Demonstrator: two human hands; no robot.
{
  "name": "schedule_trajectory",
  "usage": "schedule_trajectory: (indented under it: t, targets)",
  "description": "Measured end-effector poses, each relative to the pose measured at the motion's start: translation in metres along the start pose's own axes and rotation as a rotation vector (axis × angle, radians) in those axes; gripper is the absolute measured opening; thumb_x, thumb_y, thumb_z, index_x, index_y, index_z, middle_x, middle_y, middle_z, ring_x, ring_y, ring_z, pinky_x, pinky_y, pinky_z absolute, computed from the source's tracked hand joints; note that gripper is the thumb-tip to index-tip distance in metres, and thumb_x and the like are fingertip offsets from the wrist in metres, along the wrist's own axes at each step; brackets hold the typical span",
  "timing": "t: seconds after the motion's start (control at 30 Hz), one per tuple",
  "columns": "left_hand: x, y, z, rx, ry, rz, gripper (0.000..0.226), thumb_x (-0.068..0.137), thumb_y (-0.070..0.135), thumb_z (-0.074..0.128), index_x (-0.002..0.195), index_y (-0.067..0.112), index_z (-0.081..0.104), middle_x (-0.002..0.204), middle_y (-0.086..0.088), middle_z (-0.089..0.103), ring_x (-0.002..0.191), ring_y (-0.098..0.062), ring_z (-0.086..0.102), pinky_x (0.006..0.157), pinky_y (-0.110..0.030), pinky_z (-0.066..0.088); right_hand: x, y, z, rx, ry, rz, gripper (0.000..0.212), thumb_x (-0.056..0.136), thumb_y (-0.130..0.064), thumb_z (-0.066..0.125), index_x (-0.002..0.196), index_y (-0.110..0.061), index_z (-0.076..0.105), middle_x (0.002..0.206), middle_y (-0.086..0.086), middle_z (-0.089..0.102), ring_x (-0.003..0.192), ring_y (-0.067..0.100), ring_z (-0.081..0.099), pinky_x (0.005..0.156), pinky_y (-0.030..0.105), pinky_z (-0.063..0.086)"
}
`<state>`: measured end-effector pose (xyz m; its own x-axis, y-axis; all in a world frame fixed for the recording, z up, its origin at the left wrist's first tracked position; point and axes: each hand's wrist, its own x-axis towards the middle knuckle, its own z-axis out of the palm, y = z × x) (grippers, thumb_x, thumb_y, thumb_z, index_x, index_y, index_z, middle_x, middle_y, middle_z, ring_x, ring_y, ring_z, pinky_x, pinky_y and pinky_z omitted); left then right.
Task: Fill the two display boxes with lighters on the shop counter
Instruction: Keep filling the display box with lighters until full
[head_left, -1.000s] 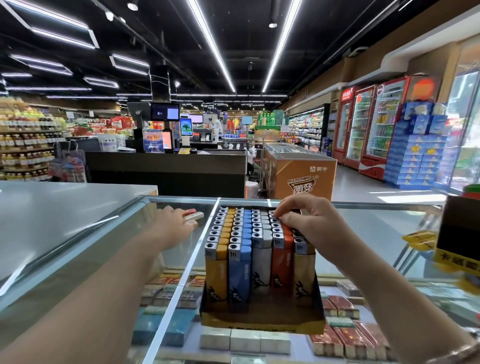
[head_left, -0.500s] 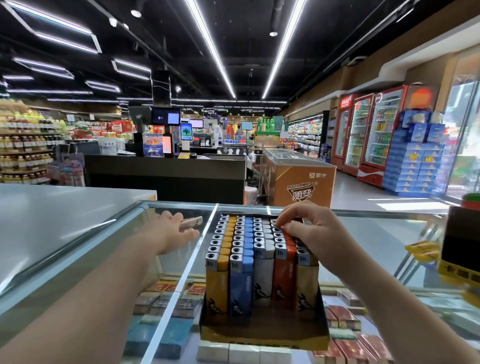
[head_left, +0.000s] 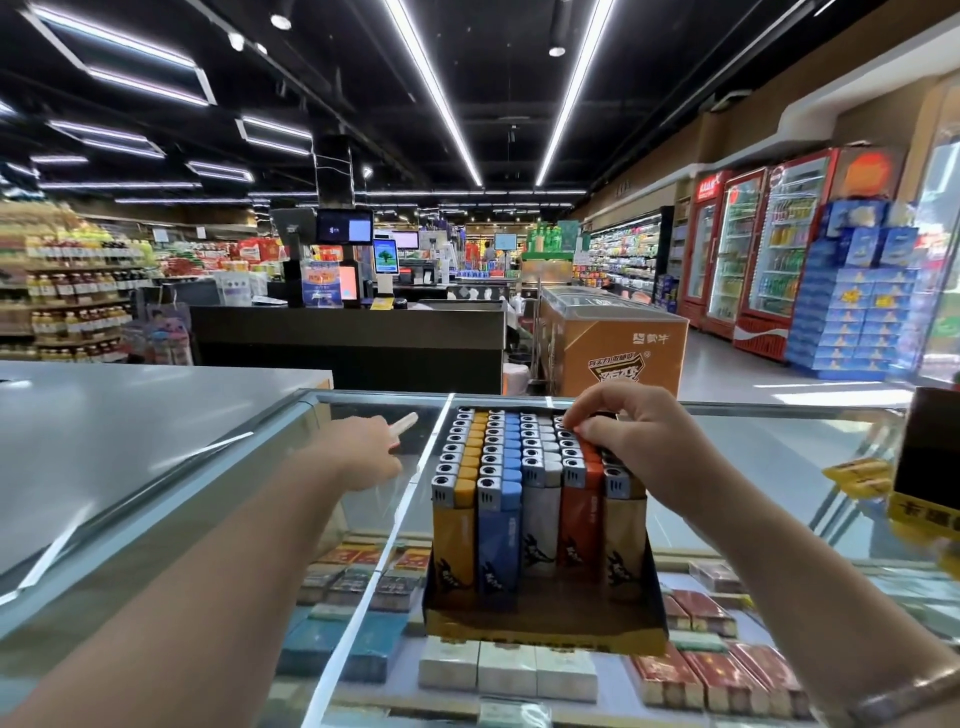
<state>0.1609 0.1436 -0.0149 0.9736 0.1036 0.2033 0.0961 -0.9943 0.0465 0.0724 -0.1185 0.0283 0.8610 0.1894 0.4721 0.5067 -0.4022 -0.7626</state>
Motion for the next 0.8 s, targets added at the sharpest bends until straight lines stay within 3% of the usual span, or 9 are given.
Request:
schedule_trajectory:
  t: [0.13,0.27,0.47,0.57,0.67,0.73,0.8]
  targets:
    - [-0.015,0.006,-0.005,-0.016,-0.015,-0.114,0.027,0.085,0.028,0.058,0.109,0.016,0.053,0.075,0.002,0.056,0.061,-0.008,0.053,0.047,-0.021,0.036,0.0,0.0,0.001,-0.011,0.013,0.005,0.025,0.087,-0.001,0.054,0.07,-0.017,0.065,0.093,0.003,0.058,0.08,0.014,0.056,0.067,0.023,0.046]
    - [-0.026,0.013,-0.011,-0.128,0.012,-0.198,0.044,0.083,0.026,0.062,0.121,0.014,0.043,0.08,-0.001,0.055,0.064,-0.011,0.056,0.049,-0.022,0.041,-0.001,-0.001,0.001,-0.016,0.011,0.005,0.026,0.087,-0.001,0.053,0.07,-0.017,0.064,0.093,0.0,0.058,0.079,0.012,0.057,0.063,0.019,0.045]
    - [-0.042,0.021,-0.022,-0.883,-0.038,-0.289,0.052,0.081,0.018,0.063,0.127,0.009,0.04,0.09,-0.009,0.053,0.074,-0.019,0.06,0.054,-0.026,0.049,-0.001,0.0,0.001,0.002,-0.006,0.023,0.024,0.089,-0.005,0.053,0.073,-0.018,0.064,0.095,-0.001,0.058,0.08,0.014,0.06,0.06,0.019,0.049]
    - [-0.047,0.024,-0.046,-1.369,0.008,-0.302,0.034,0.084,0.012,0.059,0.114,0.003,0.045,0.09,-0.015,0.058,0.073,-0.021,0.063,0.058,-0.032,0.053,-0.001,-0.001,0.001,-0.022,-0.01,0.011,0.023,0.089,-0.005,0.054,0.074,-0.018,0.064,0.096,-0.003,0.057,0.081,0.012,0.059,0.062,0.018,0.051]
    - [-0.054,0.039,-0.078,-1.892,-0.021,-0.219,0.015,0.086,0.006,0.054,0.098,0.002,0.045,0.084,-0.013,0.053,0.067,-0.016,0.056,0.047,-0.025,0.049,-0.002,-0.003,0.0,-0.037,-0.007,0.008,0.019,0.088,-0.006,0.055,0.076,-0.019,0.063,0.094,-0.004,0.058,0.08,0.015,0.06,0.066,0.026,0.055]
    - [-0.06,0.056,-0.096,-2.089,-0.019,-0.147,0.019,0.087,0.004,0.052,0.103,0.002,0.042,0.084,-0.011,0.05,0.067,-0.015,0.053,0.041,-0.02,0.048,-0.003,-0.007,-0.001,-0.06,0.069,-0.059,0.018,0.086,-0.008,0.059,0.078,-0.023,0.062,0.092,-0.008,0.059,0.083,0.017,0.061,0.073,0.032,0.055]
    - [-0.065,0.075,-0.109,-2.142,0.0,-0.091,0.017,0.087,0.004,0.051,0.1,0.002,0.042,0.082,-0.011,0.049,0.066,-0.015,0.052,0.039,-0.019,0.046,-0.006,-0.014,-0.003,-0.148,0.174,-0.202,0.025,0.083,-0.012,0.064,0.081,-0.036,0.058,0.092,-0.018,0.059,0.092,0.007,0.058,0.082,0.023,0.047]
